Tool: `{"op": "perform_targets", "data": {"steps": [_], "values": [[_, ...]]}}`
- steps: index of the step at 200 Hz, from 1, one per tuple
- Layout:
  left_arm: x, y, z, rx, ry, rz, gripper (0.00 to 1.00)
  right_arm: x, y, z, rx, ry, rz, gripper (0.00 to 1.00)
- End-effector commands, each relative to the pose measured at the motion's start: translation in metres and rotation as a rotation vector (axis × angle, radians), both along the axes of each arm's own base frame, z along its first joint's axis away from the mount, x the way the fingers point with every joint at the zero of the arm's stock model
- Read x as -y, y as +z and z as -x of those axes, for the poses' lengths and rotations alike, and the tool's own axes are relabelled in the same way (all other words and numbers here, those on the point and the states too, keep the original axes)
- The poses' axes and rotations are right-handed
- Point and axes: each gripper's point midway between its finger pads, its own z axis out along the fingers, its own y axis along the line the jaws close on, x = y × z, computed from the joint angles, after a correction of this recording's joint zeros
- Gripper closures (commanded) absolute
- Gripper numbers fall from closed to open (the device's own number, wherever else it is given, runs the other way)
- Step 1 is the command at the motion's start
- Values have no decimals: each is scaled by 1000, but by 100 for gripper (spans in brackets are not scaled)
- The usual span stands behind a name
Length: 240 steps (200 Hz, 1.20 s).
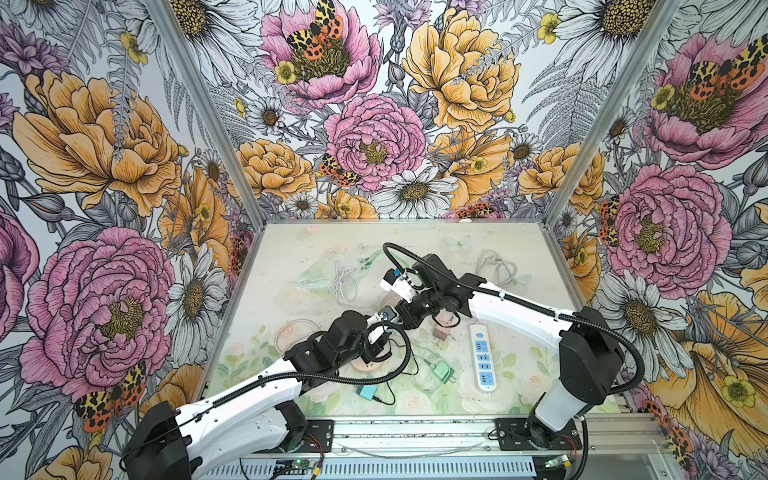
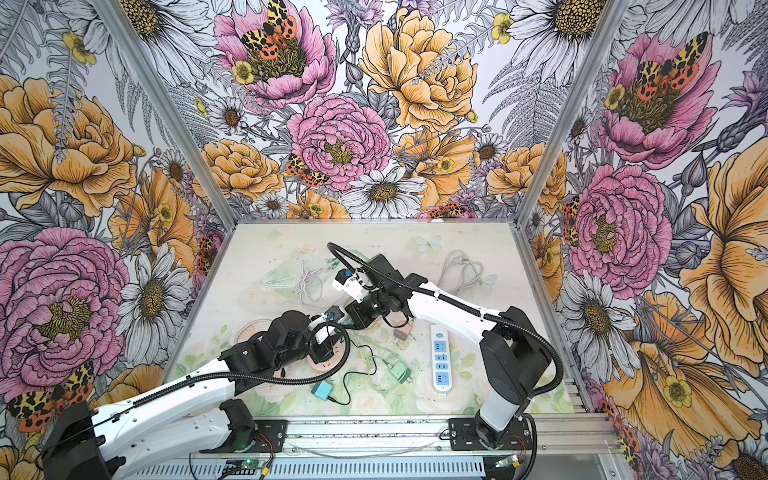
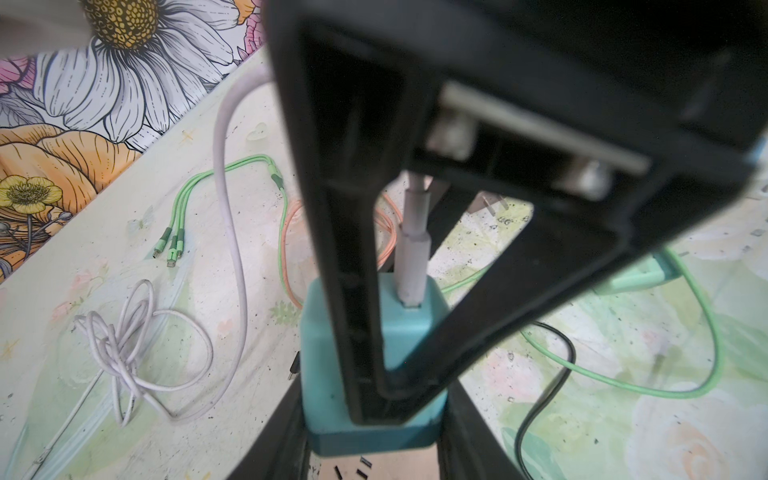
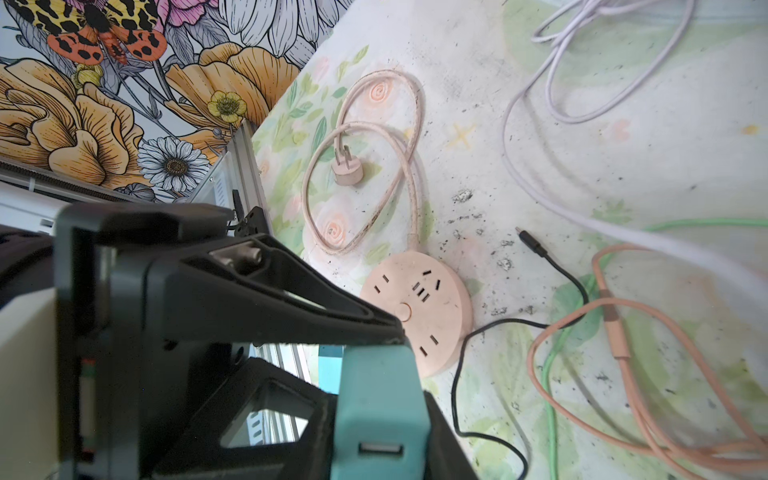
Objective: Insert the plug
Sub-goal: 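Close the right gripper on the teal charger held by the left gripper, then open the left gripper and draw it back while the right gripper holds the charger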
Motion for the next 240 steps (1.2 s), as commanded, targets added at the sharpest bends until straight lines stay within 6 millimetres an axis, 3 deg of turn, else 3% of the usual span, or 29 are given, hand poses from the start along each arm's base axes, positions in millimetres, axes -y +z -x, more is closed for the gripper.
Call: {"op": "perform_targets", "data": {"steps": [1,33,68,131,147,156,167,191,240], "values": [[0,22,-9,58,31,32,82,4,-10,2,32,51,44,92],[-1,30,-11,91,34,40,82,12,-19,10,16,77,90,97],[3,32,-13,88,23,28,82,22,-32,15,-5,83,156,95],[0,33,-17,107,44,18,83,23,-31,19,-13,97,153,90],[-5,35,-20,121,74,11,83,22,-32,20,-12,101,157,100],[-7,36,-23,129,97,15,81,23,-33,18,-3,95,163,100],[-10,38,-26,138,125,22,78,25,-33,15,17,84,177,100],[-14,38,-29,140,158,26,59,31,-31,3,84,46,216,100],[-13,40,-24,134,167,123,38,26,-11,-15,169,19,207,100]]}}
